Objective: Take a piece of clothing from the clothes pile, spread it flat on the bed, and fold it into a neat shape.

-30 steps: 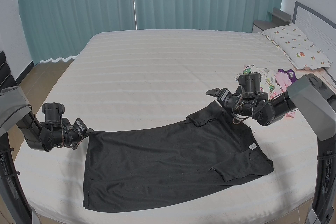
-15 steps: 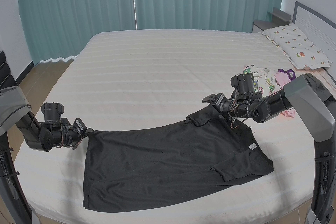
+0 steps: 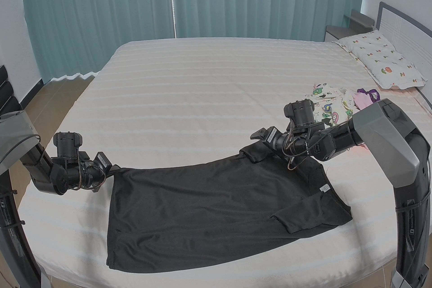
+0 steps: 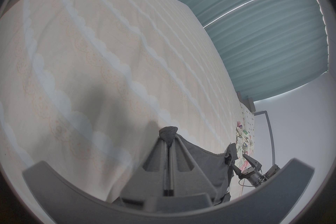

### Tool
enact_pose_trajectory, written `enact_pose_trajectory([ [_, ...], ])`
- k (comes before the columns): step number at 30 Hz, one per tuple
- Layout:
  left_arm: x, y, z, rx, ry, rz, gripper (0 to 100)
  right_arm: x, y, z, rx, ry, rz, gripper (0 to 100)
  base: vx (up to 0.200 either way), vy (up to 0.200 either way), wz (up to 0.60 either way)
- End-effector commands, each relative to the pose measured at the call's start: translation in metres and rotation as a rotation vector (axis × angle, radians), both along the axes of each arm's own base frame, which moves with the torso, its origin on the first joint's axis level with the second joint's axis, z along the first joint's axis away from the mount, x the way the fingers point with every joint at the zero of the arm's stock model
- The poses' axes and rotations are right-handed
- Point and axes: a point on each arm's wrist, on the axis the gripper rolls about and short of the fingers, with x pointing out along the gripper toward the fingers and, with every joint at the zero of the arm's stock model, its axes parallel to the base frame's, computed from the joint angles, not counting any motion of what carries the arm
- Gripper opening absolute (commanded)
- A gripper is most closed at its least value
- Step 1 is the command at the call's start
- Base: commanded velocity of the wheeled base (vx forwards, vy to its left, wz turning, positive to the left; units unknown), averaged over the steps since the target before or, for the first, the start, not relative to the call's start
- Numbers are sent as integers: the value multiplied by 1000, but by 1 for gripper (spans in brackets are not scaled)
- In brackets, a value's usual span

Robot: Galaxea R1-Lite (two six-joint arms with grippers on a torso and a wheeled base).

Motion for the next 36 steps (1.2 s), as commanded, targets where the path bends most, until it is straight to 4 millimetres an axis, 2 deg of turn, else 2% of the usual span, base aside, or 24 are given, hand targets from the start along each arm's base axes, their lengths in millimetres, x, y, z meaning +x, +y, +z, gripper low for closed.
enact_pose_trajectory([
  [1, 0, 0, -1, 0, 3, 2, 0, 9, 8, -17, -18, 5, -6, 100, 0, 0, 0],
  [4, 0, 0, -1, -1, 3, 1, 0, 16, 11, -21, -21, 5, -7, 100, 0, 0, 0],
  [9, 0, 0, -2, 0, 5, 2, 0, 30, 16, -16, -5, -56, -25, 100, 0, 0, 0],
  [13, 0, 0, -2, -1, 5, 3, 0, 51, 21, 9, 72, -240, -48, 100, 0, 0, 0],
  [17, 0, 0, -2, -1, 5, 3, 0, 61, 25, 15, 102, -321, -49, 100, 0, 0, 0],
  [24, 0, 0, -2, -2, 6, 2, 0, 66, 27, 13, 114, -391, -57, 100, 0, 0, 0],
  [28, 0, 0, -2, -1, 7, 3, 0, 68, 24, 8, 93, -390, -67, 100, 0, 0, 0],
  [31, 0, 1, -2, -2, 6, 3, 0, 68, 22, 13, 86, -398, -73, 100, 0, 0, 0],
  [34, -1, 1, -2, -2, 8, 3, 0, 68, 7, 26, 20, -389, -74, 100, 0, 0, 0],
  [36, -1, 1, -2, -2, 6, 3, 0, 69, -6, 26, -36, -361, -74, 100, 0, 0, 0],
])
